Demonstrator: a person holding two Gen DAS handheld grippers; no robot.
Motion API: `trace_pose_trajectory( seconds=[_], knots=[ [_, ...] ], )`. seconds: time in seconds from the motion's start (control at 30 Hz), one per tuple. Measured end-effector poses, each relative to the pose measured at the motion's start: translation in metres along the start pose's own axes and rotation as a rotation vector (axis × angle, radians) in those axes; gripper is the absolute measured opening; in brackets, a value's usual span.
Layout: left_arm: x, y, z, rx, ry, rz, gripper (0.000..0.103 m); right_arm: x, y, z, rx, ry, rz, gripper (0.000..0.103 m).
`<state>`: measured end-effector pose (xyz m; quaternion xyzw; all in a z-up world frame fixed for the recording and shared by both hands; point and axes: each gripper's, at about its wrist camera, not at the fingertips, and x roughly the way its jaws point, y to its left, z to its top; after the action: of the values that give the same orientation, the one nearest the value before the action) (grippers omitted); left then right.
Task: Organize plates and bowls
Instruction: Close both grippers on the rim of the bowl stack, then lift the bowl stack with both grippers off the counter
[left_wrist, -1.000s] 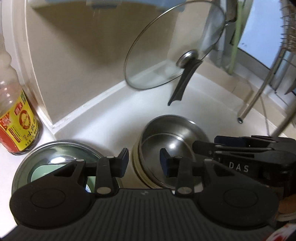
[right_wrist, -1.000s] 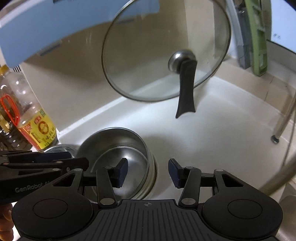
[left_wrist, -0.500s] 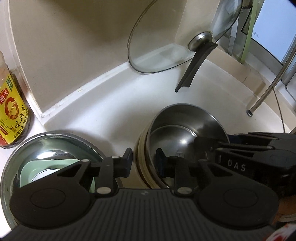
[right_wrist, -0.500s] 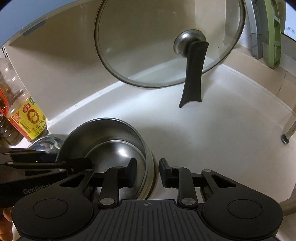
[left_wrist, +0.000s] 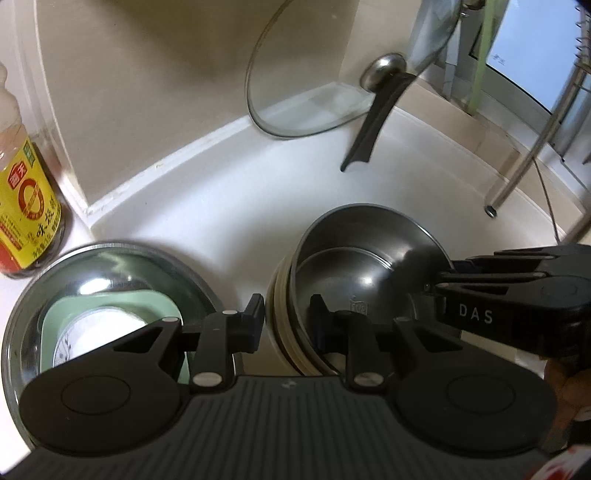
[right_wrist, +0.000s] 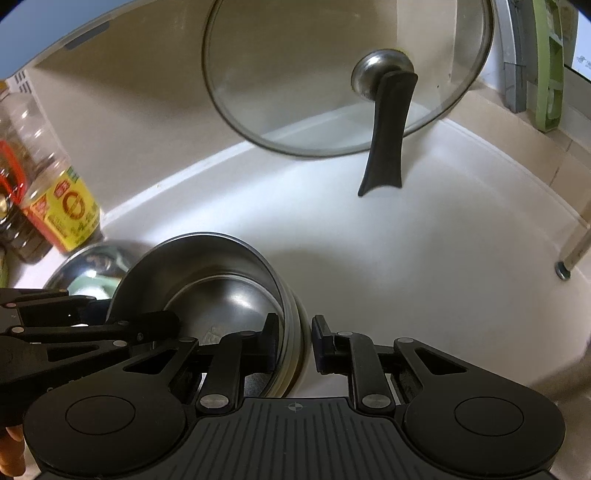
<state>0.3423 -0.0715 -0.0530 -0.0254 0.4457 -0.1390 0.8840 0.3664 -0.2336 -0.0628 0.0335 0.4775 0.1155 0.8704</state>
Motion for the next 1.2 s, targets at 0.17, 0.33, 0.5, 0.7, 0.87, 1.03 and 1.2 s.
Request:
trace_pose_trajectory(
  seconds=[0.17, 0.33, 0.5, 0.7, 0.87, 1.03, 1.2],
  knots=[
    [-0.013, -0.006, -0.019, 0.02, 0.011, -0.015, 0.024, -0.016, 0.005, -0.02, -0.02, 0.03, -0.002, 0.019],
    [-0.02, -0.005, -0.025, 0.018, 0.015, -0.028, 0.024, -0.026, 0.004, -0.033, -0.005, 0.017, 0.02, 0.021],
    [-0.041, -0.006, -0.021, 0.039, -0.067, 0.022, 0.023, -0.046, 0.006, -0.033, -0.002, -0.067, 0.023, 0.021],
    [-0.051, -0.012, -0.018, 0.073, -0.117, 0.007, 0.011, -0.062, 0.008, -0.032, -0.017, -0.155, 0.027, 0.012],
    [-0.044, -0.012, -0.02, 0.075, -0.102, -0.007, 0.005, -0.062, 0.013, -0.036, -0.032, -0.168, 0.027, 0.003],
    [-0.043, -0.012, -0.025, 0.085, -0.118, -0.005, 0.005, -0.063, 0.014, -0.037, -0.051, -0.168, 0.026, 0.003],
    [-0.044, -0.014, -0.027, 0.096, -0.134, 0.0, 0.005, -0.06, 0.018, -0.041, -0.081, -0.169, 0.007, 0.003]
  ],
)
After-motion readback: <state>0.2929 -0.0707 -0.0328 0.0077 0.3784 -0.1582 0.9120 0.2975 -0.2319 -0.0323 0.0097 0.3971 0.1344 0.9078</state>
